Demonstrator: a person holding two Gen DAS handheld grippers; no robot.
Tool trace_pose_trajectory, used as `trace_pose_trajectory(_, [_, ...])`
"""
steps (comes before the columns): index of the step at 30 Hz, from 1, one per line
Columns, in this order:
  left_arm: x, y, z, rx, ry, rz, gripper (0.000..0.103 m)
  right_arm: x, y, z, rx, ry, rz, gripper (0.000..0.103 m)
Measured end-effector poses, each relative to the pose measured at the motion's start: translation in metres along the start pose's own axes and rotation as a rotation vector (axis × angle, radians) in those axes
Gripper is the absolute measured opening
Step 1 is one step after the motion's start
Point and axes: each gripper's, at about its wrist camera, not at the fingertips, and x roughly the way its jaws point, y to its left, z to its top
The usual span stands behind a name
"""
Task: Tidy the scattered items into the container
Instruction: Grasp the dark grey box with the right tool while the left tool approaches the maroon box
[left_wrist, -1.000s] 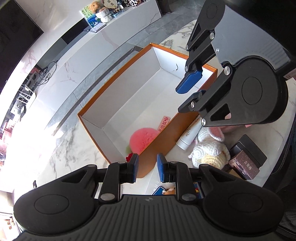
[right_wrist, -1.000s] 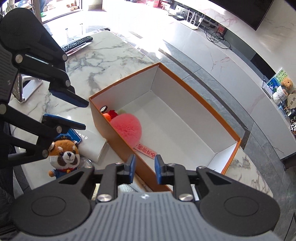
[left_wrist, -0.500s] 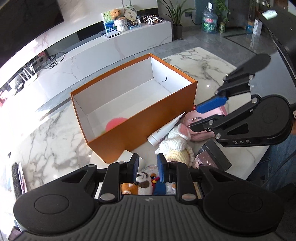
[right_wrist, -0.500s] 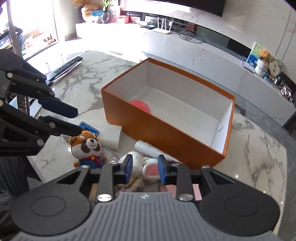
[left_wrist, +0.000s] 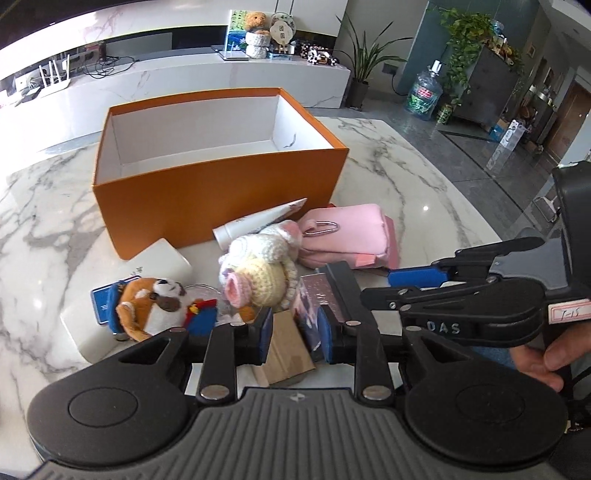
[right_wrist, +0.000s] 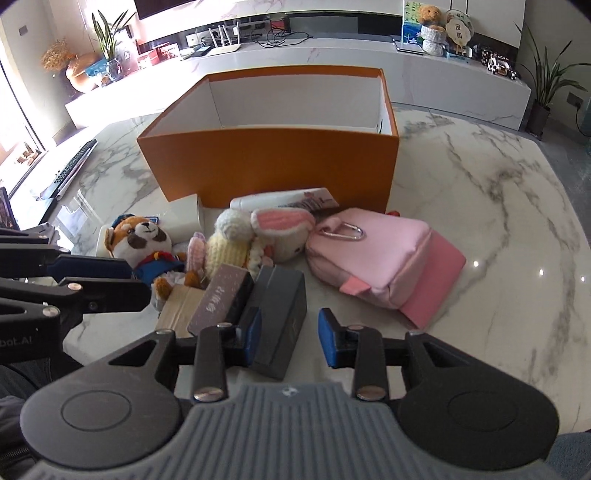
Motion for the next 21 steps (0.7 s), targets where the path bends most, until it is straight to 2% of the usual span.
trace_pose_trajectory(4, [0.009,-0.006,0.001,-0.009,0.000,-0.023,0.049,0.005,-0.001,-0.012,0.012,0.028,0.052,0.040])
trace_pose_trajectory(8, [0.024,-0.012,0.004,-0.020,0.038,-0.036,0.049,0.012,0.003,-0.017,-0.002,0.046,0.071,0.042])
trace_pose_trajectory(15, [0.044,-0.022,0.007,-0.012,0.113,0.003,0.049,0.013,0.005,-0.017,-0.018,0.056,0.086,0.043])
trace_pose_trajectory(20, [0.051,-0.029,0.007,0.012,0.150,0.031,0.030,0.012,0.005,-0.017,-0.016,0.053,0.086,0.043])
trace_pose_trajectory(21, [0.052,-0.030,0.007,0.017,0.152,0.035,0.030,0.013,0.005,-0.017,-0.017,0.053,0.084,0.043])
